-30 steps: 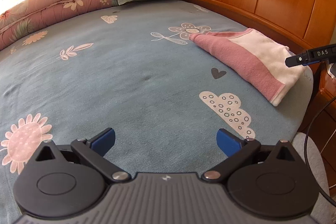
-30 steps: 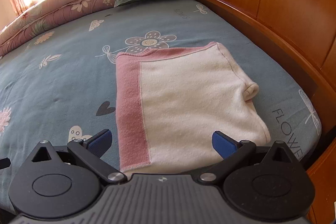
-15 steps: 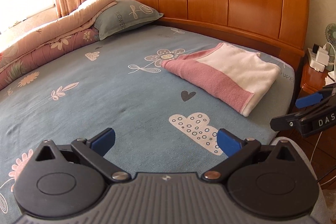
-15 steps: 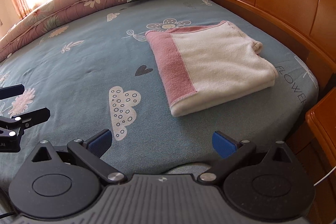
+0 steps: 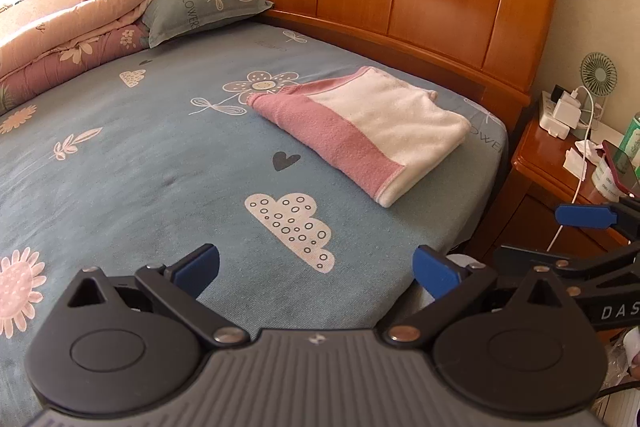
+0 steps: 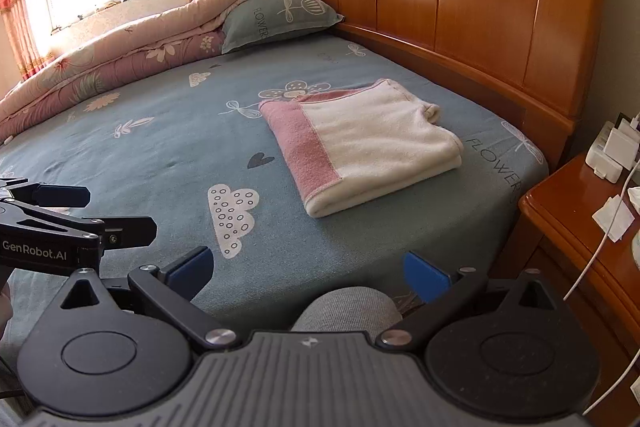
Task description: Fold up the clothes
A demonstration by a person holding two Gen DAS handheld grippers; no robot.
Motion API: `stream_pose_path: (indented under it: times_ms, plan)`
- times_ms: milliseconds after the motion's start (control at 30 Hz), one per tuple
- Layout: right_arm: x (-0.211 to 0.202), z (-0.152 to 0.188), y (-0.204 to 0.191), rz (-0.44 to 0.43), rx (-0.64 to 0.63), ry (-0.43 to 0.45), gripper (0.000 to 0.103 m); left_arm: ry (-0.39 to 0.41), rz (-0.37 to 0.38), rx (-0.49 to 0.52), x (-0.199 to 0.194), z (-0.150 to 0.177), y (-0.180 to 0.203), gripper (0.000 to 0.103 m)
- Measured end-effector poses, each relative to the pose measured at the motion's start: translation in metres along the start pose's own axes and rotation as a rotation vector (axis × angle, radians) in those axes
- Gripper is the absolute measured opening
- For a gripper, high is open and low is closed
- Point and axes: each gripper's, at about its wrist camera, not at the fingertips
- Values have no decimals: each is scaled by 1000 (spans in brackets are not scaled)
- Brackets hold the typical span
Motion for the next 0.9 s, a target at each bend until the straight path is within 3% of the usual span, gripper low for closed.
stream_pose_path:
  times_ms: [333, 900]
  plan:
    - [-14, 3, 1, 35, 9, 32, 103, -26, -58, -35, -11, 5, 8, 102]
    - [-15, 3, 2, 42, 8, 25, 103, -53, -46, -52, -9, 7, 14, 102]
Point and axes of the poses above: each gripper's, at about its wrist camera, not at the fingertips, and x roughly the way its jaws point, y to its right, z to its underside
